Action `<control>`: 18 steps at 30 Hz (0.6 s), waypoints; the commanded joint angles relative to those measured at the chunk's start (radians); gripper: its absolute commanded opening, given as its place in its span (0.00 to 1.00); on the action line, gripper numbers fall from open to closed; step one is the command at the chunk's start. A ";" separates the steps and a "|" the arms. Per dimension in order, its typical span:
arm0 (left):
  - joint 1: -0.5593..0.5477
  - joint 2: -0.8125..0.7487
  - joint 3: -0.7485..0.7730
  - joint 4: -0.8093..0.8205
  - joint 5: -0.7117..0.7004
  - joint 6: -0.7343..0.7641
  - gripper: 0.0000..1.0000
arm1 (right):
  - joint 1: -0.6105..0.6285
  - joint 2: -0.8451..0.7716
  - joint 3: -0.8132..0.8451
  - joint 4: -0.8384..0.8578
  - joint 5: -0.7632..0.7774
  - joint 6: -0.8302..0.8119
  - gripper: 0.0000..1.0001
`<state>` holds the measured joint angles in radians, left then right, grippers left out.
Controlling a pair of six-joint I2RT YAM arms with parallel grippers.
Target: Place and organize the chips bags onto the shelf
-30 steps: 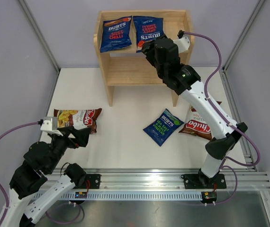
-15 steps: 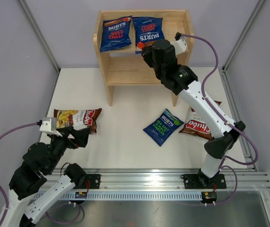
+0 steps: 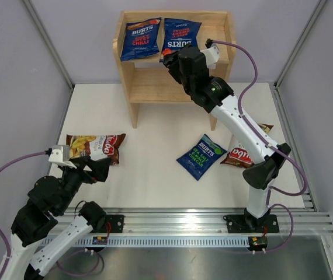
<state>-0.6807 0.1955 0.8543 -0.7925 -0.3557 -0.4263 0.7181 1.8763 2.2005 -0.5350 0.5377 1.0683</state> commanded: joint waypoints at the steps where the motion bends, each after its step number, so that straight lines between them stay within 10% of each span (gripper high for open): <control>1: 0.001 -0.014 -0.011 0.030 -0.009 0.001 0.96 | 0.006 -0.006 -0.005 0.038 -0.012 0.019 0.56; 18: 0.001 -0.016 -0.011 0.030 -0.008 0.003 0.96 | -0.009 -0.180 -0.189 0.158 -0.010 -0.018 0.44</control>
<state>-0.6807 0.1848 0.8478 -0.7925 -0.3557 -0.4263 0.7170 1.7443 2.0224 -0.4110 0.5133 1.0679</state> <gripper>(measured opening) 0.965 0.467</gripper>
